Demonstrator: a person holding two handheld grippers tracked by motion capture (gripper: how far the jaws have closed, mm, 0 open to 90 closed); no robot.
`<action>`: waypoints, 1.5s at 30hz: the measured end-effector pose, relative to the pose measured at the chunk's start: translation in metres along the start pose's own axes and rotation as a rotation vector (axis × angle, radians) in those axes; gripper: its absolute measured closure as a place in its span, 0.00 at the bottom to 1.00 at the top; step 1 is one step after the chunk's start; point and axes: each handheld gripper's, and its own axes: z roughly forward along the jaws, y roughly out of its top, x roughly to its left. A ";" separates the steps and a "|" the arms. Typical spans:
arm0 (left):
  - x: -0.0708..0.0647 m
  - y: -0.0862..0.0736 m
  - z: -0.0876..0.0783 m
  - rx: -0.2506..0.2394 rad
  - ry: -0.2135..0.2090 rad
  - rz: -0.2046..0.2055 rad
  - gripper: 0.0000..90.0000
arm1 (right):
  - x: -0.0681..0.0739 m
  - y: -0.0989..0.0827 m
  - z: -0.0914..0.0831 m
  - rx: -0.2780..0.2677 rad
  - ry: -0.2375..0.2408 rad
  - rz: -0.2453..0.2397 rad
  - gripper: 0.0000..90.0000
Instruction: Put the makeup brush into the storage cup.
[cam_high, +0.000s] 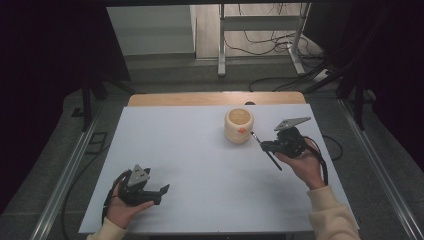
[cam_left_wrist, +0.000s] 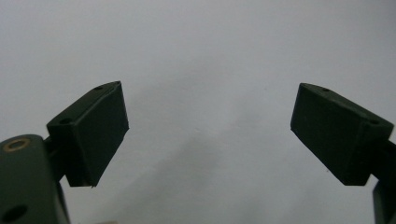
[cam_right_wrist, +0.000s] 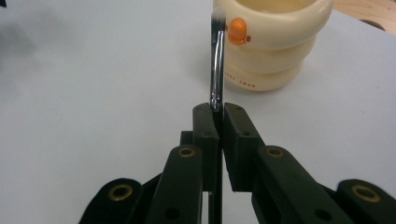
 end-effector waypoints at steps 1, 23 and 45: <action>0.000 0.000 0.000 -0.001 0.000 0.000 0.13 | 0.000 0.000 0.000 -0.009 0.000 0.005 0.93; 0.000 0.000 0.000 -0.001 -0.002 0.001 0.13 | 0.001 0.003 -0.004 -0.104 -0.025 0.058 0.93; 0.000 0.000 0.000 -0.001 0.001 -0.001 0.13 | 0.003 0.011 -0.003 -0.177 -0.034 0.086 0.93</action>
